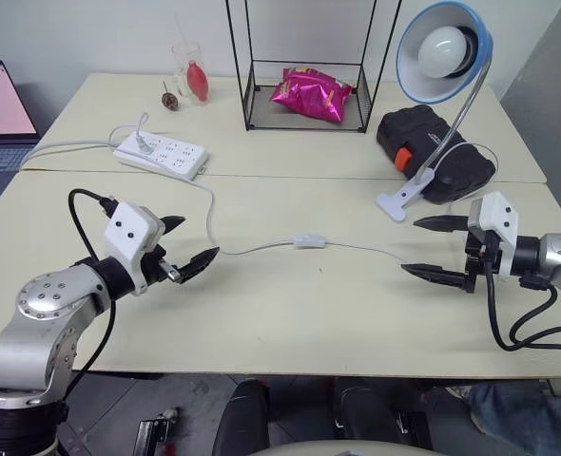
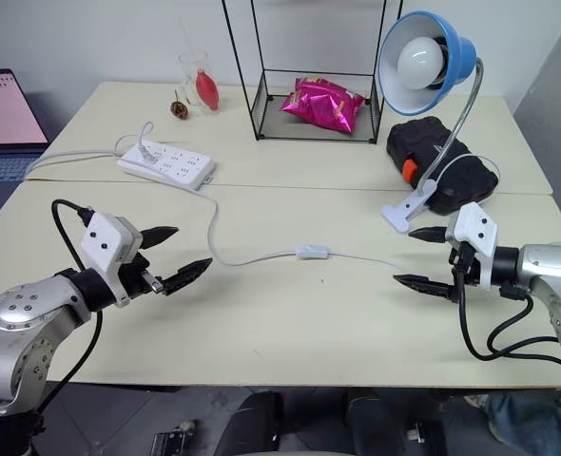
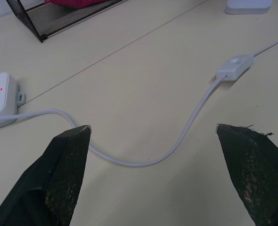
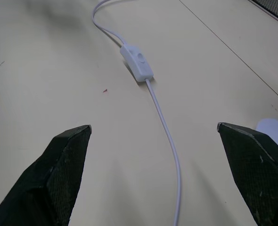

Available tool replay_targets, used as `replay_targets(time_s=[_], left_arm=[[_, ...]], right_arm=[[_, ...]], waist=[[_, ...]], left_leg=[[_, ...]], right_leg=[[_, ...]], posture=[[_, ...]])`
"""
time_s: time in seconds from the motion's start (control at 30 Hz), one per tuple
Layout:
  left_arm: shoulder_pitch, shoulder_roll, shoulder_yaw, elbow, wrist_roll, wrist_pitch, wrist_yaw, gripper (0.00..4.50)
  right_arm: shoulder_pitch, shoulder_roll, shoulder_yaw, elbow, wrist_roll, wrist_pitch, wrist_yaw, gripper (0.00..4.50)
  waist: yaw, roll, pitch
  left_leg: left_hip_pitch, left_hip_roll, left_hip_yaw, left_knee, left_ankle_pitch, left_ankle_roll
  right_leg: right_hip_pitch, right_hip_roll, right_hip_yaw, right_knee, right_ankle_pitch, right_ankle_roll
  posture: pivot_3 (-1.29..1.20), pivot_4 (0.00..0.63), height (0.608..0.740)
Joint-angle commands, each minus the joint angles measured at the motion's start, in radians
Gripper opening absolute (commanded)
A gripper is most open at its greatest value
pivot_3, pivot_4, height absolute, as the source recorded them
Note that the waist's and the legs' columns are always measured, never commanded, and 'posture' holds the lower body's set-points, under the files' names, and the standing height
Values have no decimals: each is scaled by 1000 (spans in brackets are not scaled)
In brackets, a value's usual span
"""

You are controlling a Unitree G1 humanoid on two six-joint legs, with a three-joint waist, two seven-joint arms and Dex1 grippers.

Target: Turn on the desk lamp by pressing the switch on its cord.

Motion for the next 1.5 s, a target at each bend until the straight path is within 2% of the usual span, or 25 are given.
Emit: replay_targets(time_s=[0.03, 0.33, 0.63, 0.93, 1.13, 1.3, 1.5], left_arm=[[-7, -6, 29, -26, -19, -18, 0, 4423], [-3, -19, 0, -22, 11, -51, 2, 4423], [-16, -21, 6, 27, -38, -99, -92, 4423], [-108, -33, -88, 101, -38, -111, -178, 4423], [-300, -109, -224, 287, -16, -118, -252, 4423], [-498, -182, -367, 588, 75, -190, -374, 4423], [-678, -266, -431, 906, 166, -304, -450, 4423]], right_arm=[[-7, 7, 2, -19, -11, -22, 8, 4500], [-5, 35, 7, -28, -26, -15, -10, 4500], [9, 54, 2, -44, -19, -7, -26, 4500], [36, 74, -1, -78, -12, 20, -56, 4500], [52, 96, -11, -156, 38, 136, -124, 4500], [98, 130, -31, -260, 87, 200, -187, 4500], [139, 132, -24, -341, 92, 250, -240, 4500]], waist=[[0, 0, 0], [0, 0, 0], [0, 0, 0], [1, 0, 0], [4, 0, 0], [4, 0, 0], [1, 0, 0]], left_leg=[[0, 0, 0, 0, 0, 0], [0, 0, 0, 0, 0, 0], [0, 0, 0, 0, 0, 0], [0, 0, 0, 0, 0, 0], [-1, -1, -1, 1, 0, 0], [-1, -1, -1, 1, 0, 0], [-2, -2, -1, 1, 0, 0]], right_leg=[[0, 0, 0, 0, 0, 0], [0, 0, 0, 0, 0, 0], [0, 0, 0, 0, 0, 0], [0, 0, 0, 0, 0, 0], [0, 1, -1, 1, 1, 1], [0, 2, -1, 1, 1, 1], [0, 2, -1, 1, 1, 1]], posture=[[0, 150, 740], [0, 150, 740], [0, 150, 740], [0, 150, 740], [0, 150, 740], [0, 150, 740], [0, 150, 740]])
